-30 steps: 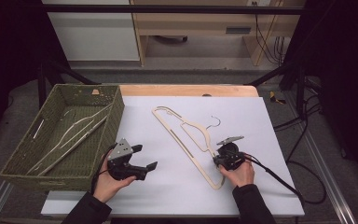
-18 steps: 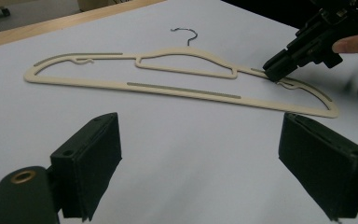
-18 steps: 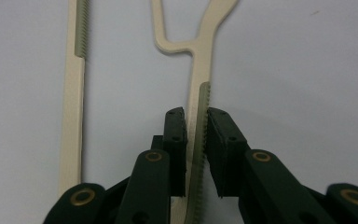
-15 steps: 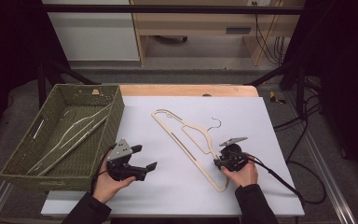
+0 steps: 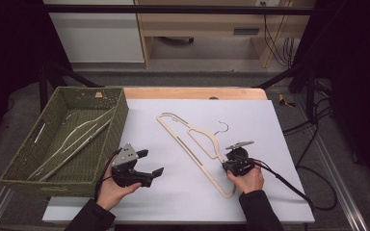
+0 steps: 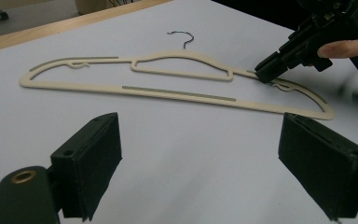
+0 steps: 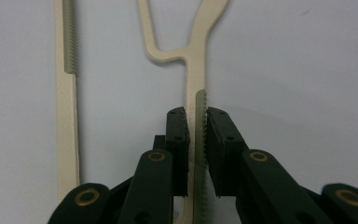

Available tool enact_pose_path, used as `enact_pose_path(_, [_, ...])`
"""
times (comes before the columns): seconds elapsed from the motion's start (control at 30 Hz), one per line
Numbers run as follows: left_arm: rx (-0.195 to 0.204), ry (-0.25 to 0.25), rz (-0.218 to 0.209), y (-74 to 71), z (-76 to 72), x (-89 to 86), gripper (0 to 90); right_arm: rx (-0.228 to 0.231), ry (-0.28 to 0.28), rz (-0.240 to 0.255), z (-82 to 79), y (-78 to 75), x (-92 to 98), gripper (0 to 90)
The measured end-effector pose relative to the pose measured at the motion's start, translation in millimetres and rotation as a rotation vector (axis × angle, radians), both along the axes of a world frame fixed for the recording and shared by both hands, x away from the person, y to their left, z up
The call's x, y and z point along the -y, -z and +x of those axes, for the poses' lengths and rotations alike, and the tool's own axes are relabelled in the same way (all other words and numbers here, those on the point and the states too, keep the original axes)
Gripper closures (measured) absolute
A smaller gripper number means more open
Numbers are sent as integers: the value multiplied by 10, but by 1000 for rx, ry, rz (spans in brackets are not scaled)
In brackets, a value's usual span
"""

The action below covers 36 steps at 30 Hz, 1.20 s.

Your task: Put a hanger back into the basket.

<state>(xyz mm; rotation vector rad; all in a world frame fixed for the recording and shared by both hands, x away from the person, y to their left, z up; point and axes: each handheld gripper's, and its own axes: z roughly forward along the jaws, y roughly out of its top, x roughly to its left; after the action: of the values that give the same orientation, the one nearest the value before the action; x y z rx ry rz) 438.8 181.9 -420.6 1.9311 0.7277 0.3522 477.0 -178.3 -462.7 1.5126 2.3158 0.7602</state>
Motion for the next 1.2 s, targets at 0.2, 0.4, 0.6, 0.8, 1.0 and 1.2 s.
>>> enact_pose_path(0.2, [-3, -5, -4, 7, 11, -1, 135, 116, -36, 2, -92, -193, 74, 802])
enact_pose_path(0.4, [4, -4, -8, -15, 0, 9, 136, 189, -84, -17, -179, -305, 42, 802])
enact_pose_path(0.6, [3, -4, -14, -29, 0, 26, 138, 235, -156, -11, -288, -468, -47, 802])
enact_pose_path(0.8, [7, 5, -18, -114, 72, 100, 138, 232, -184, -11, -323, -486, -110, 802])
enact_pose_path(1.0, [11, 7, -29, -264, 339, 363, 142, 228, -201, -19, -330, -460, -123, 801])
enact_pose_path(1.2, [-26, 21, -6, -312, 644, 717, 149, 237, -218, -15, -364, -491, -101, 801])
